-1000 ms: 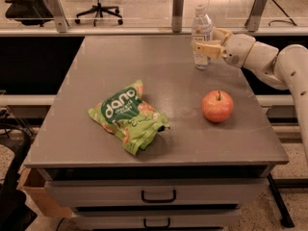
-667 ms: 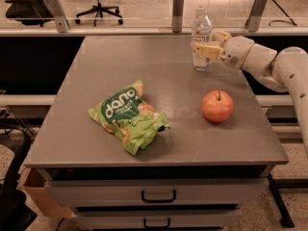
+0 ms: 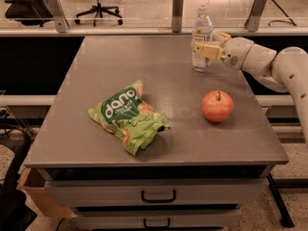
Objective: Place blue plastic bottle upright
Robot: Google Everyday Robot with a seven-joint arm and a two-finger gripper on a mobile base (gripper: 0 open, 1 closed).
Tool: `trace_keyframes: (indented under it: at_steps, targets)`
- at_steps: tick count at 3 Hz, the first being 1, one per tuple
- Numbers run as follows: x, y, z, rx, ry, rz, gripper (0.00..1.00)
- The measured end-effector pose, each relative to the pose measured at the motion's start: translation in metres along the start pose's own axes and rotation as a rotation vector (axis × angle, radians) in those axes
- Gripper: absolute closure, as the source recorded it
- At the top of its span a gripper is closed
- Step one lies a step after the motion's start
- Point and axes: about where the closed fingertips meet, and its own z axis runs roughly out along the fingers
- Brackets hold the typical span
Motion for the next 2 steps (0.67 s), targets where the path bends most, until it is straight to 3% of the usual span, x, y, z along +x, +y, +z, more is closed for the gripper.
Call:
trace_keyframes:
  at_steps: [2]
  targets:
    - [-0.0021, -0.0002, 0.0001, 0.000, 0.000, 0.000, 1.00]
